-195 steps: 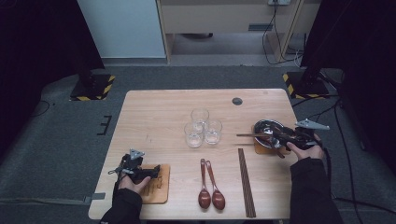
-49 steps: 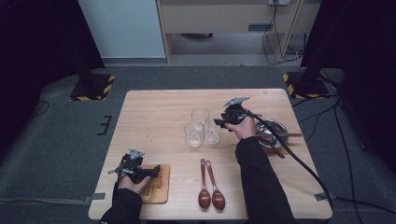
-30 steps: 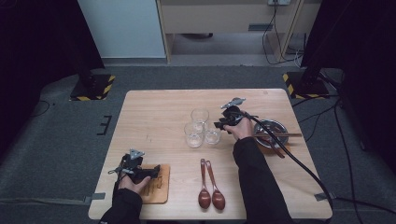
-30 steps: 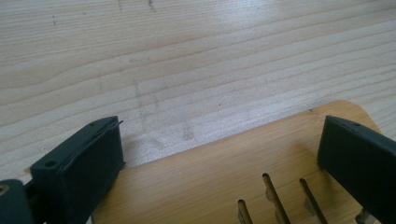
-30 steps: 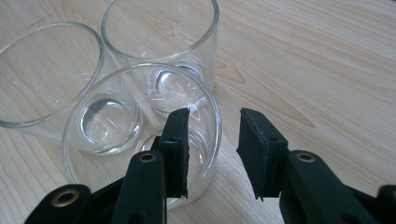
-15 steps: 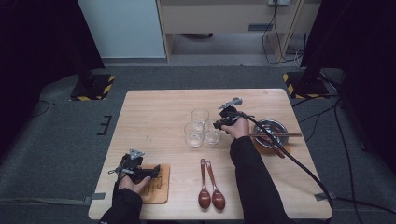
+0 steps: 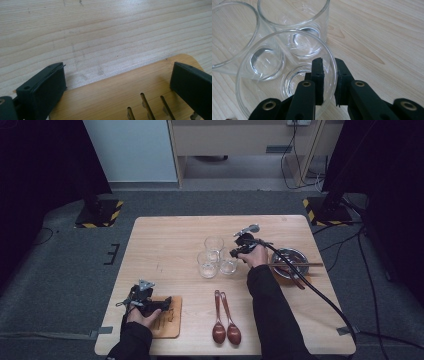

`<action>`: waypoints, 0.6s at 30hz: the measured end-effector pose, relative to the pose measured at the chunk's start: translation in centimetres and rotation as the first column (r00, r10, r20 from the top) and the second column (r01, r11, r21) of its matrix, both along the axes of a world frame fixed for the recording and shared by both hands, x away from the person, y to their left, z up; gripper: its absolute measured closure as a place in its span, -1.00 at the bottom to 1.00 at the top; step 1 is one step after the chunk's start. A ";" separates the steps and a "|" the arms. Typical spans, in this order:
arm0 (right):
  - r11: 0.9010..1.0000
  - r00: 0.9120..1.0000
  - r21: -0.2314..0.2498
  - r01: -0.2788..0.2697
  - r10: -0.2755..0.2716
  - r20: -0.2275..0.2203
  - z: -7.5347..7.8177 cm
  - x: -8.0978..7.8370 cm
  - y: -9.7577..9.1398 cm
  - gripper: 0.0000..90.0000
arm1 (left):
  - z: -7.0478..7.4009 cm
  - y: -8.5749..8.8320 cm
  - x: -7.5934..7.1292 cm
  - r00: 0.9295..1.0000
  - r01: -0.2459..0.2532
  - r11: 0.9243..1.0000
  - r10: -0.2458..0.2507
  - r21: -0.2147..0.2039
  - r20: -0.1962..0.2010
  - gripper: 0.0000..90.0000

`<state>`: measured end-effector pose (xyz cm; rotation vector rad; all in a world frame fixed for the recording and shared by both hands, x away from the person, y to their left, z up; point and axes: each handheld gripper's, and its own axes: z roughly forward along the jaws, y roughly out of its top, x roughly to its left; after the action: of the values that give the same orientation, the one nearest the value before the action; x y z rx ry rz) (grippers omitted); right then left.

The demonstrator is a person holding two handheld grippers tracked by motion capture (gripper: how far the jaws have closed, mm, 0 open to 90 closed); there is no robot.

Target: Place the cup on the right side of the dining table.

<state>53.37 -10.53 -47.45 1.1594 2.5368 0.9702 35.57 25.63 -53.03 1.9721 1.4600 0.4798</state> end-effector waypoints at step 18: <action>0.999 1.000 0.044 -0.012 0.012 0.006 1.1 -0.6 -1.6 0.81 | 0.0 0.0 0.0 1.000 0.000 1.000 0.000 0.000 0.001 -1.00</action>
<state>52.80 -12.12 -46.39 1.1531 2.5329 1.0353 35.57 25.63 -53.03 1.9716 1.4596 0.4803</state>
